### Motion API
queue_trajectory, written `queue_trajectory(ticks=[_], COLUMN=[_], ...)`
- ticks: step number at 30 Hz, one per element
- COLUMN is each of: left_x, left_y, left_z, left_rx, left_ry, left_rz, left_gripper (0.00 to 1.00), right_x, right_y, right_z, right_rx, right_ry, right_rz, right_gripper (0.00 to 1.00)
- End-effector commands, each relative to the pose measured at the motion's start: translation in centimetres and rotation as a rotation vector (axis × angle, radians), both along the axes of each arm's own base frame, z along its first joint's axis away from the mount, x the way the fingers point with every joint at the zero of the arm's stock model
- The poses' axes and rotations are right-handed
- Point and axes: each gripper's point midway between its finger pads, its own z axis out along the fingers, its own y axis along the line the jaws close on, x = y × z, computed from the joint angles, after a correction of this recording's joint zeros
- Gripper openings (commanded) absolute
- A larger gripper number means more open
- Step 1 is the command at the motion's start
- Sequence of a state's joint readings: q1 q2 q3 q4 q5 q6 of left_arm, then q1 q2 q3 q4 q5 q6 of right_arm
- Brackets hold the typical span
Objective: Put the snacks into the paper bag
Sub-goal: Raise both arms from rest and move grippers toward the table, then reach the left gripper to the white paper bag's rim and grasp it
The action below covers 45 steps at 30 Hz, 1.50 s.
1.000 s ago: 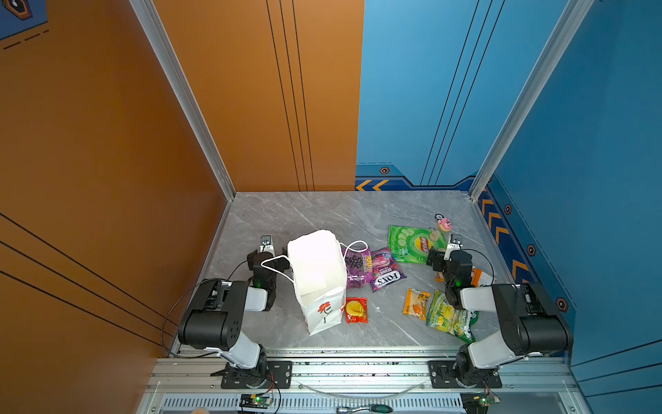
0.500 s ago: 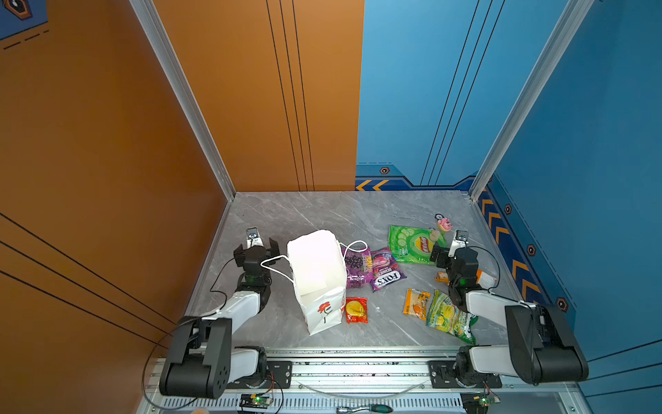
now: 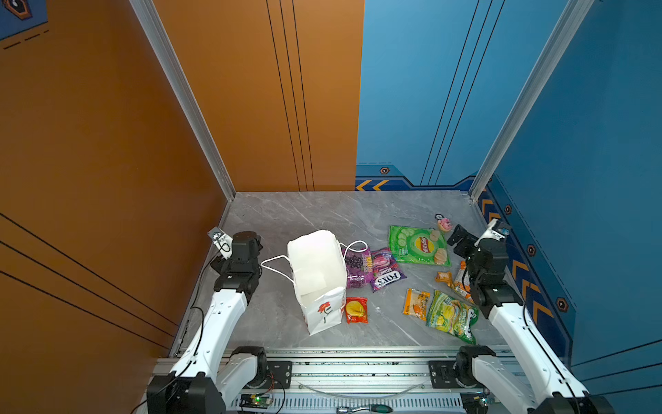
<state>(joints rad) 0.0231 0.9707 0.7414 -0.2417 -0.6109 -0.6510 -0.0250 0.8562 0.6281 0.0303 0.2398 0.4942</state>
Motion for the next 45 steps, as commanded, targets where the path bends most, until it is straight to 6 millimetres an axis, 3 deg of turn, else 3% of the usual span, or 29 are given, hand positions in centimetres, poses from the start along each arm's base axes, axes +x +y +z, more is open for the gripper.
queue_trajectory(ticks=[1,6,12,17,19,27,34,40,45], left_x=[-2.3,-4.0,-4.1,-6.1,-6.9,-9.5,-12.9,-15.4,-16.3], left_y=[-0.6,-0.7,-6.0,-10.6,-11.5,-15.6,-16.4,-20.3,-21.2], left_z=[-1.2,3.8,9.5,12.5,12.9,12.2,12.1,7.9,6.1], left_rx=[-0.245,-0.323,-0.308,-0.249,-0.225,-0.185,-0.162,-0.178,-0.171], left_ry=[0.001,-0.068,-0.028,0.012,0.085,0.344,0.505,0.743,0.803], left_rz=[-0.021,-0.132,-0.435,-0.597,-0.613,-0.718,-0.762,-0.890,-0.887], left_gripper=[0.98,0.98,0.98,0.98,0.98,0.98,0.98,0.99,1.00], right_x=[-2.3,-3.6,-3.9,-3.9,-4.0,-4.9,-5.3,-5.2,-5.1], right_y=[0.1,0.8,2.6,4.8,5.4,5.1,4.7,4.6,4.7], right_z=[-2.2,-0.7,-0.1,0.8,1.0,0.6,0.5,0.3,-0.2], right_rx=[0.177,0.157,0.153,0.089,0.061,-0.022,-0.032,-0.034,-0.029], right_ry=[0.092,0.120,0.192,0.228,0.240,0.303,0.318,0.320,0.323], right_rz=[0.015,0.078,0.167,0.239,0.249,0.192,0.172,0.164,0.170], right_gripper=[1.00,1.00,1.00,1.00,1.00,1.00,1.00,1.00,1.00])
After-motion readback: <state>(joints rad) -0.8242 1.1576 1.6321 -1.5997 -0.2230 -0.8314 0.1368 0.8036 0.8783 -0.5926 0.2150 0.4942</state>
